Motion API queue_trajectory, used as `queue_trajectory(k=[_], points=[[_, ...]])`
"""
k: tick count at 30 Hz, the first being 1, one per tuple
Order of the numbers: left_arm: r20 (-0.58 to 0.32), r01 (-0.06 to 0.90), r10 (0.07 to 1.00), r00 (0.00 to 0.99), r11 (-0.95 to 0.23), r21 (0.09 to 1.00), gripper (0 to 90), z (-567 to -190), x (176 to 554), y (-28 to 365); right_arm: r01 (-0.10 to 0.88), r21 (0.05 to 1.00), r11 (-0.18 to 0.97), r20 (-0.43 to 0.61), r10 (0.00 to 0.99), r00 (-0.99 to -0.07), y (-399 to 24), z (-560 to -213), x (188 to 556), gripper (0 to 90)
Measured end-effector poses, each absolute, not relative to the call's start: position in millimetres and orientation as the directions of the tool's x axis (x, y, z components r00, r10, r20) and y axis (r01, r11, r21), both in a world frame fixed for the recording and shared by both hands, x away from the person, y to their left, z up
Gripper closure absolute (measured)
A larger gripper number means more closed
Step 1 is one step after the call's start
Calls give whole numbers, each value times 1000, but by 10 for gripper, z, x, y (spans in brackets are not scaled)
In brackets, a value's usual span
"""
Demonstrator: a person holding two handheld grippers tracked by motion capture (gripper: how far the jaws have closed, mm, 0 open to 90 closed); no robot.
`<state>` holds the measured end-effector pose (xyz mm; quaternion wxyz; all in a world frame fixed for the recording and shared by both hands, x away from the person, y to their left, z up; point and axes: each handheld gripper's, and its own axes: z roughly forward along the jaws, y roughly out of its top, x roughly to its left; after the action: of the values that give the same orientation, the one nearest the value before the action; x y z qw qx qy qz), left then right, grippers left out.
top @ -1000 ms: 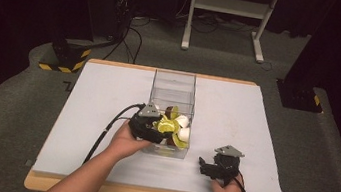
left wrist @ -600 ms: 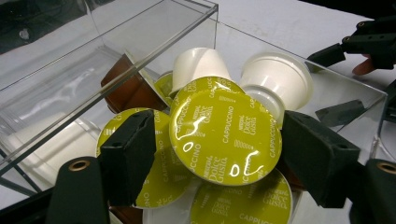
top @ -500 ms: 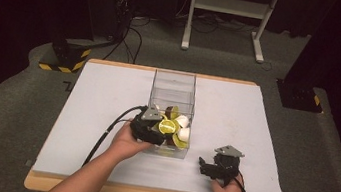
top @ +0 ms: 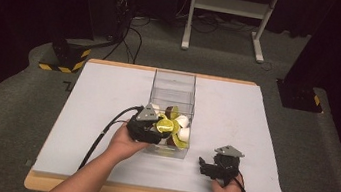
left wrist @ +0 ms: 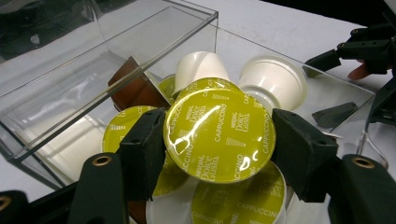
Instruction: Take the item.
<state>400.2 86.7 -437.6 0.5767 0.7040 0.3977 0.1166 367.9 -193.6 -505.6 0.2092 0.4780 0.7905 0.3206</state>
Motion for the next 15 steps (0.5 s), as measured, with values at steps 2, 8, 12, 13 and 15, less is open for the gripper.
queue_trajectory(k=[2,8,12,13,15], points=[[-305,426,692,654,-4,905,376,-4366,3999,885,621,707,338,-24,890,-456,-1936,-5056,3680,108],[-318,425,684,657,12,905,376,-4345,3978,923,622,707,338,-24,890,-456,-1936,-5056,3679,108],[-325,423,679,659,23,906,377,-4325,3969,944,621,707,338,-24,890,-456,-1936,-5056,3679,108],[-328,423,679,656,29,906,377,-4320,3967,947,621,707,338,-24,890,-456,-1936,-5056,3679,108],[-345,429,674,653,47,902,377,-4310,3965,952,621,707,338,-24,890,-456,-1936,-5056,3679,108]])
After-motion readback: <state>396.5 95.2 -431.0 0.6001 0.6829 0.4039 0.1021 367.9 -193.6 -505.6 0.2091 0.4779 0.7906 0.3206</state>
